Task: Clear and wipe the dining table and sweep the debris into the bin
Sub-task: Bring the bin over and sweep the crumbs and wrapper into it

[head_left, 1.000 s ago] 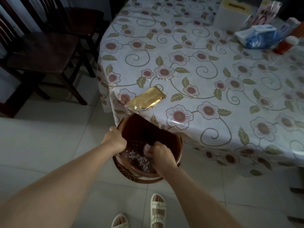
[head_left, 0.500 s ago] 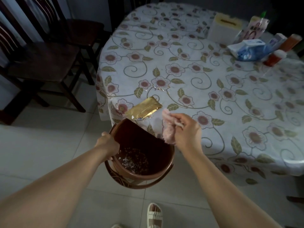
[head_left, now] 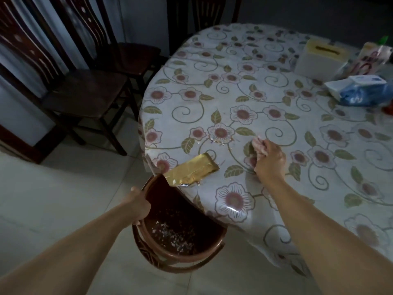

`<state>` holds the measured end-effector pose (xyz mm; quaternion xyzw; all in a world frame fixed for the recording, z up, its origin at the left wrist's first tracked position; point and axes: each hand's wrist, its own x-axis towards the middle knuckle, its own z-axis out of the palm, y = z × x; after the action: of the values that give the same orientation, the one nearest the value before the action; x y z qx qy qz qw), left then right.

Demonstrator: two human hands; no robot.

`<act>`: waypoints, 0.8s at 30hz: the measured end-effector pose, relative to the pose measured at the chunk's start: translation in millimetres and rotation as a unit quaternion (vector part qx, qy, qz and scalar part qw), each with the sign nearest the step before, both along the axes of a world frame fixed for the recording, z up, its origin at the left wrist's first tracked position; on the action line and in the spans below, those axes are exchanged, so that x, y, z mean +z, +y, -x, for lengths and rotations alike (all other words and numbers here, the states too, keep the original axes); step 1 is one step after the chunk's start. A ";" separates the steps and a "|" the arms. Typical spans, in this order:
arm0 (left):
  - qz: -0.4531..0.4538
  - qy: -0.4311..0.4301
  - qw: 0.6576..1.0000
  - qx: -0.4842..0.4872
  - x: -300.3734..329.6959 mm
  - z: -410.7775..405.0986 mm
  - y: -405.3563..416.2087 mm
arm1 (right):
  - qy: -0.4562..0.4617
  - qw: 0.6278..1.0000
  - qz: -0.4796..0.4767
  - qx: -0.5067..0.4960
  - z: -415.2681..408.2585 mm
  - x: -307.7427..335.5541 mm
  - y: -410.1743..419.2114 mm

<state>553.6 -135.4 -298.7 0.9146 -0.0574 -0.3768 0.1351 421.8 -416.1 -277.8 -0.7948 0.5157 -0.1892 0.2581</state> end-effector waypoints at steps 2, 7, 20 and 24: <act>-0.003 0.008 1.000 -0.006 1.1 -4.1 -6.1 | 0.005 1.000 -0.014 0.001 -10.1 -8.8 -3.6; 0.017 0.028 0.999 0.006 2.5 -17.0 -14.8 | -0.024 1.000 0.000 0.008 -39.0 -13.5 -26.3; 0.009 0.051 0.998 -0.021 -1.1 -30.7 -11.7 | -0.038 0.960 -0.032 0.275 -98.7 -7.8 -9.4; 0.032 0.065 0.997 -0.019 -5.9 -33.4 -8.7 | -0.039 0.937 -0.054 0.342 -88.0 -5.4 10.0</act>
<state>587.1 -144.2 -304.6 0.8819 -0.0779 -0.4364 0.1605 509.8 -406.1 -283.2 -0.8999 0.2114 -0.0920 0.3701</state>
